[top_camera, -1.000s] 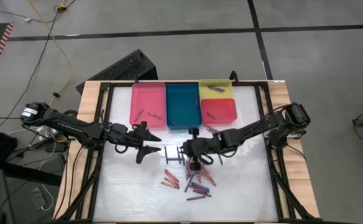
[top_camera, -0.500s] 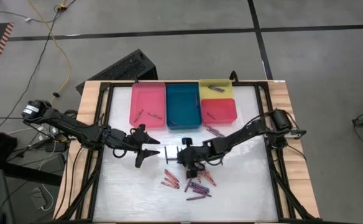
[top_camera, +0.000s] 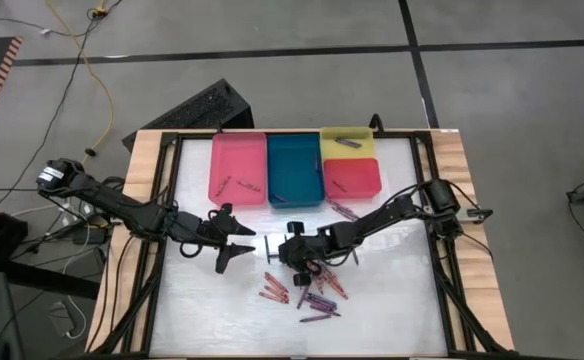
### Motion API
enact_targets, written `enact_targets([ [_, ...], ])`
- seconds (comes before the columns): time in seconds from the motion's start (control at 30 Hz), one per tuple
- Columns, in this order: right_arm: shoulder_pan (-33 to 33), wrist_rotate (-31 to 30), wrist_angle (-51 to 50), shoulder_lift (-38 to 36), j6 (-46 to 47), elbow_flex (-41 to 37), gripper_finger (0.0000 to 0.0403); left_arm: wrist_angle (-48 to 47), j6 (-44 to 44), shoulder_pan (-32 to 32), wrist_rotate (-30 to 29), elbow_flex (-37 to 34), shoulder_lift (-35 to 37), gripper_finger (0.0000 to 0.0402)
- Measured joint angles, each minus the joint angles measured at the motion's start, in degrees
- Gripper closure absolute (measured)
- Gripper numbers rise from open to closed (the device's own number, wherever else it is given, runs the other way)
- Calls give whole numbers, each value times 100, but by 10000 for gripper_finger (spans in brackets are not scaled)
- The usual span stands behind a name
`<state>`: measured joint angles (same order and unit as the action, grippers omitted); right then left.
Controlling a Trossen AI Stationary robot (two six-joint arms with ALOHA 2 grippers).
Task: Sort crayons
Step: Put the violet crayon into the blue bin
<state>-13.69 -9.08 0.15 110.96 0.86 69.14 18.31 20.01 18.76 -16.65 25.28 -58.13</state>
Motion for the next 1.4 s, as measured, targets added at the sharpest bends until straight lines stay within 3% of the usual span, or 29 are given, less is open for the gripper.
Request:
enact_targets([
  [0.33,115,-322,-46,0,-120,0,336,-3,-174,-2,-190,0,0,198],
  [0.6,227,-235,-91,0,-136,0,333,-3,-198,-4,-204,0,-2,198],
  [1.03,190,-133,-91,0,-83,0,260,-3,-205,-4,-202,0,-2,198],
  [1.4,184,-131,-97,0,-67,0,270,-1,-192,-4,-202,0,-13,198],
])
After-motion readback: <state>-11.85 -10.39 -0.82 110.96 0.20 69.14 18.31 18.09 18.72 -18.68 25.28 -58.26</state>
